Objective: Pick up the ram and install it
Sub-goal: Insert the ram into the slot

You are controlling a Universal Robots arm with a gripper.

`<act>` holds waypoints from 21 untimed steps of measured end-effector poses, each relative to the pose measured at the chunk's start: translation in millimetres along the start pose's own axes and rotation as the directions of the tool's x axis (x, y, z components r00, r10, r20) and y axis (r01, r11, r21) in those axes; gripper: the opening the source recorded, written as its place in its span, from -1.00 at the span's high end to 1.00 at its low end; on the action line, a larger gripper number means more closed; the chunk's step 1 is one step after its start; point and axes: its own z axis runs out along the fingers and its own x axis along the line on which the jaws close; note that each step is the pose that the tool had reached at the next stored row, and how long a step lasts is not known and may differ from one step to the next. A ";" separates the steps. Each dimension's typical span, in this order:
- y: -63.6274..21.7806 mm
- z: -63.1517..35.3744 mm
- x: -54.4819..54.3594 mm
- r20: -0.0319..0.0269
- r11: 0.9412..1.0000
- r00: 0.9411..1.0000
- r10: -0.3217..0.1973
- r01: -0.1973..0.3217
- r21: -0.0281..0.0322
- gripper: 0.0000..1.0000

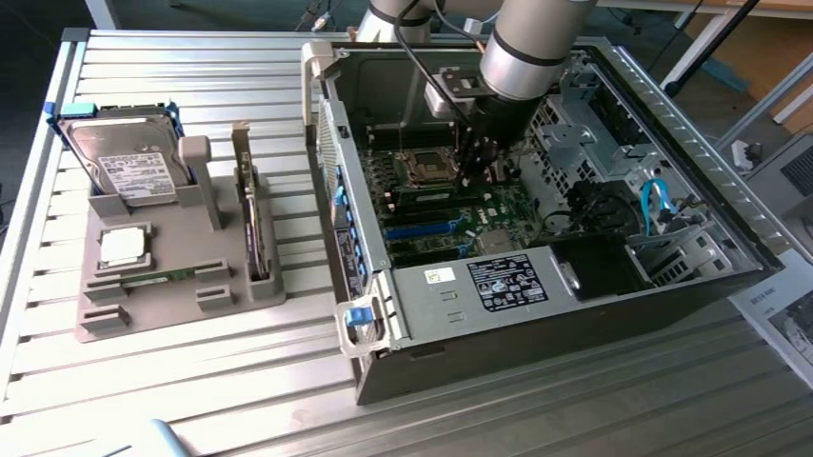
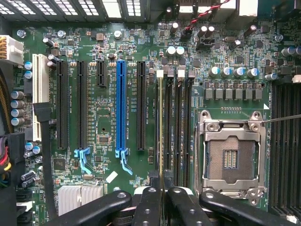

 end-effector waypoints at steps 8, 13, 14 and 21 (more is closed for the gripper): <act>0.3 0.5 0.1 0.000 1.000 1.000 0.000 0.000 0.000 0.76; 0.2 1.7 0.0 0.000 1.000 1.000 0.000 0.000 0.000 0.76; 0.3 1.8 0.0 0.000 1.000 1.000 0.000 0.000 0.000 0.76; 0.3 0.8 -0.3 -0.002 1.000 1.000 0.000 0.000 0.000 0.76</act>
